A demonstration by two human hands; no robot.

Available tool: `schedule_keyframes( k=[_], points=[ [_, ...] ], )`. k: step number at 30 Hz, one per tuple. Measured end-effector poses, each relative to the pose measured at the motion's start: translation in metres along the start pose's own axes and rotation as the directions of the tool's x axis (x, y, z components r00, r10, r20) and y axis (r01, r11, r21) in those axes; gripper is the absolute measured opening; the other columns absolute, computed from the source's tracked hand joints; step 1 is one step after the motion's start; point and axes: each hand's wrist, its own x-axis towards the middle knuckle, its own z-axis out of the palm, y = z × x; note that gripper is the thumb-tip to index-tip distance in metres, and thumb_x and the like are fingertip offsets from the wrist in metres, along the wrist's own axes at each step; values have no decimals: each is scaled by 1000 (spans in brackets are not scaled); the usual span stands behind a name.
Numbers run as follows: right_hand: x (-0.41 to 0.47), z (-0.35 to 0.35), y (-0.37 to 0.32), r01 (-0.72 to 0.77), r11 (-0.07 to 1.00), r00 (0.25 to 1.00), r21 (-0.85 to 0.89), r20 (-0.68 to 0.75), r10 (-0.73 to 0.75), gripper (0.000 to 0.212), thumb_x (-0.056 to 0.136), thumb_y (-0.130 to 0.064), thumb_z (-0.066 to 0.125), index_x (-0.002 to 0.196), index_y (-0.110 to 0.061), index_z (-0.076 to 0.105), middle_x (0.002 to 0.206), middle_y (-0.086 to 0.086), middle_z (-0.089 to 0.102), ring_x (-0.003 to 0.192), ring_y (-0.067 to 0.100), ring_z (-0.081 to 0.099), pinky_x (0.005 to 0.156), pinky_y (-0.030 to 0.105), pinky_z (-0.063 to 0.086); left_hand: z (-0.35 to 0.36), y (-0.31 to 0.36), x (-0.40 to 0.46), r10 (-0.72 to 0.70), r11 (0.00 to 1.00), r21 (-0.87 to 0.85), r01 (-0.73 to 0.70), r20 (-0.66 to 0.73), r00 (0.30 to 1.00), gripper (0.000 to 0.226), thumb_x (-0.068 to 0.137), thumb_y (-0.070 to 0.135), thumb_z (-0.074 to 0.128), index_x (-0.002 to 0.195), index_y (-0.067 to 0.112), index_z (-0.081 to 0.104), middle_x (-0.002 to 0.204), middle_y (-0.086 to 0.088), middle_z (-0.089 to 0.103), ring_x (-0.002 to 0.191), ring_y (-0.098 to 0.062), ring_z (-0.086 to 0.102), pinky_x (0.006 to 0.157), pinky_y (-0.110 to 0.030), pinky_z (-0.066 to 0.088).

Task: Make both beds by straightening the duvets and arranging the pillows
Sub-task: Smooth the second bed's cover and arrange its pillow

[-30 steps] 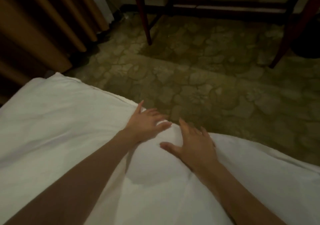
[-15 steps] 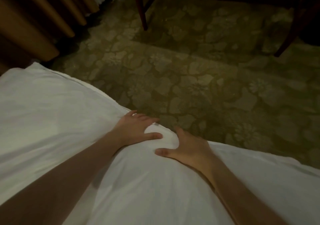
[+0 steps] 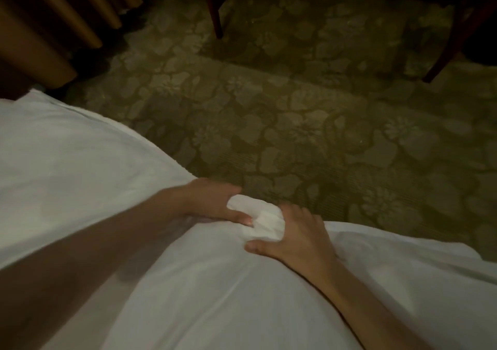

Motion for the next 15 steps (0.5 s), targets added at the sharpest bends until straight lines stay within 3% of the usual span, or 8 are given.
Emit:
schedule_keyframes(
  k=[2, 5, 8, 12, 15],
  points=[
    [0, -1, 0, -13, 1000, 1000, 16, 11, 12, 86, 58, -80, 64, 125, -29, 44, 122, -9, 48, 114, 13, 42, 93, 28, 30, -14, -1, 4, -4, 990, -136, 27, 171, 985, 66, 72, 72, 59, 120, 28, 51, 116, 11, 56, 102, -11, 53, 84, -27, 41],
    [0, -3, 1, -32, 999, 999, 36, 12, 32, 87, 58, -78, 65, 124, -26, 44, 120, -6, 45, 113, 14, 42, 88, 26, 31, -23, -7, 5, 27, 987, -159, 19, 280, 960, 70, 68, 67, 70, 126, 36, 46, 123, 14, 53, 111, -10, 52, 100, -33, 42],
    [0, -4, 1, -81, 991, 996, 105, 43, 77, 85, 57, -76, 68, 122, -27, 45, 119, -7, 50, 110, 14, 47, 80, 26, 34, -23, -11, 2, 50, 981, -194, -1, 246, 968, 73, 66, 60, 76, 129, 33, 48, 126, 13, 54, 112, -8, 52, 100, -32, 43],
    [0, -4, 0, -139, 987, 985, 86, 114, 129, 76, 59, -78, 65, 109, -27, 40, 116, -4, 58, 108, 19, 52, 75, 29, 35, -21, 4, -6, 47, 996, 68, -53, 92, 995, 69, 70, 61, 72, 125, 27, 49, 113, 12, 54, 96, -9, 49, 81, -27, 40],
    [-2, -5, -2, -131, 990, 987, 50, 102, 126, 70, 64, -76, 63, 107, -29, 36, 116, -3, 58, 110, 20, 52, 77, 29, 33, -15, 8, -15, 47, 992, 116, -46, -9, 999, 56, 70, 64, 69, 113, 30, 54, 102, 12, 59, 91, -11, 54, 76, -28, 43]
  ],
)
